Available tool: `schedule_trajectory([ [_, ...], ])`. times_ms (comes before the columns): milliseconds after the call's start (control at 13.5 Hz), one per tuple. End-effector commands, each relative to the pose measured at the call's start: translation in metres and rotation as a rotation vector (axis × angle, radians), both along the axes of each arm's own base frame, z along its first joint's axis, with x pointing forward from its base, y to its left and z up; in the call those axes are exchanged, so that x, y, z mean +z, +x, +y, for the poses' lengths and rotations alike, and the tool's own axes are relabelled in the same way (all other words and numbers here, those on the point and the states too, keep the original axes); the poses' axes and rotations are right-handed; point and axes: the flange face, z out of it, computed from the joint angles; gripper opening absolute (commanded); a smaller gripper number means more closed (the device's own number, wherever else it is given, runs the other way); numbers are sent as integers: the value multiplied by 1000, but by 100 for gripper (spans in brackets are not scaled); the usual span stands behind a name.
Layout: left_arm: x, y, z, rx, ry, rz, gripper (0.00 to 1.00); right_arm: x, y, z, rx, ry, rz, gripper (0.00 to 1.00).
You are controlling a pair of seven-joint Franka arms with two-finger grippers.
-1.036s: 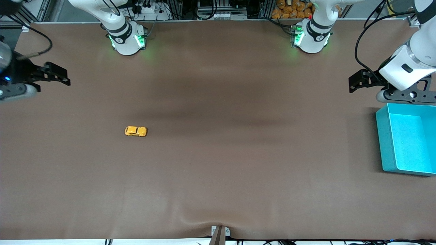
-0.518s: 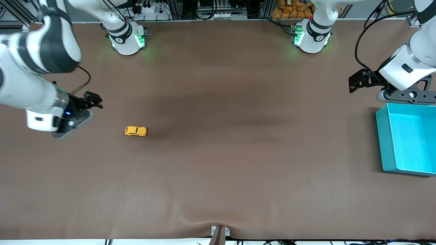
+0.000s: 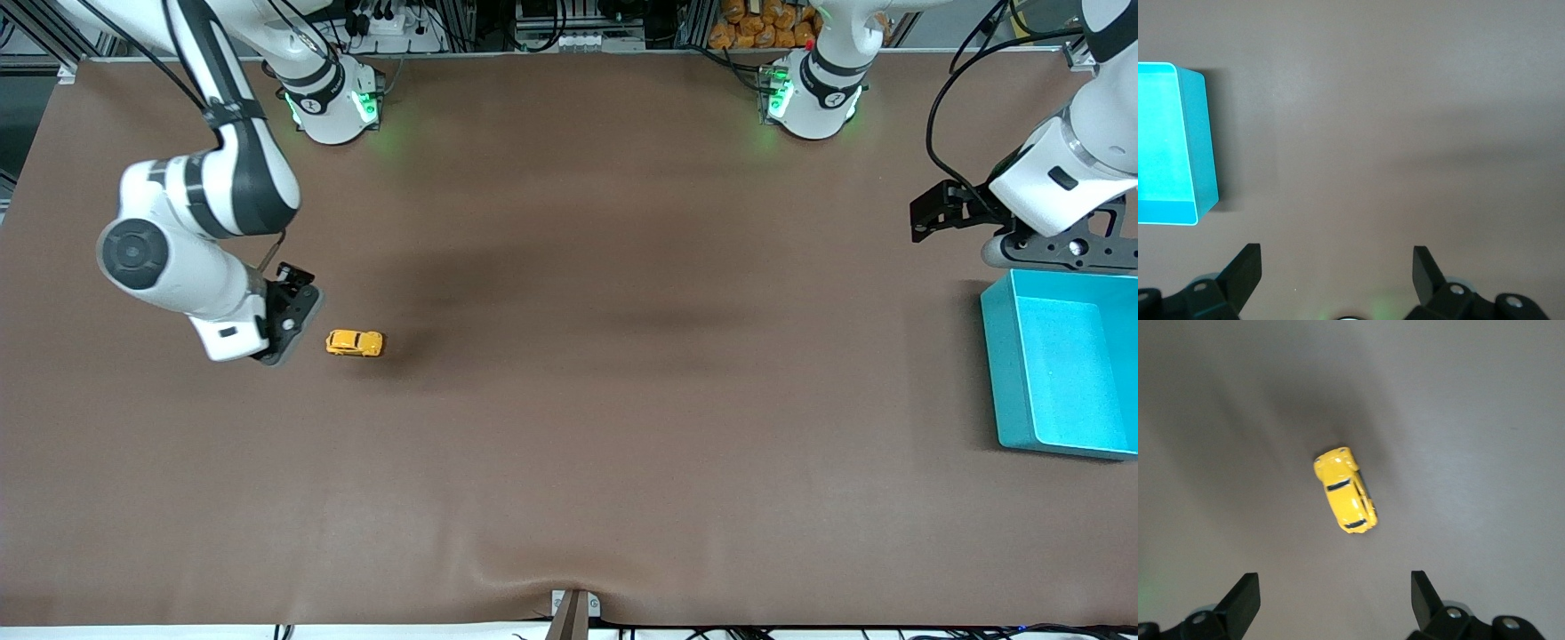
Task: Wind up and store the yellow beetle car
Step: 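Reach the right gripper down over the yellow beetle car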
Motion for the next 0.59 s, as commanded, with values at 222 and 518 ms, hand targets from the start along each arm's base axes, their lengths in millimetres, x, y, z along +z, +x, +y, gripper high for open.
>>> schedule_trajectory([
  [222,5,-4,1,11,10,1,100,-53,-22,24,118,-9,-14,100],
  [518,4,-3,1,13,10,2,100,-86,-24,36,296,11,-74,100],
])
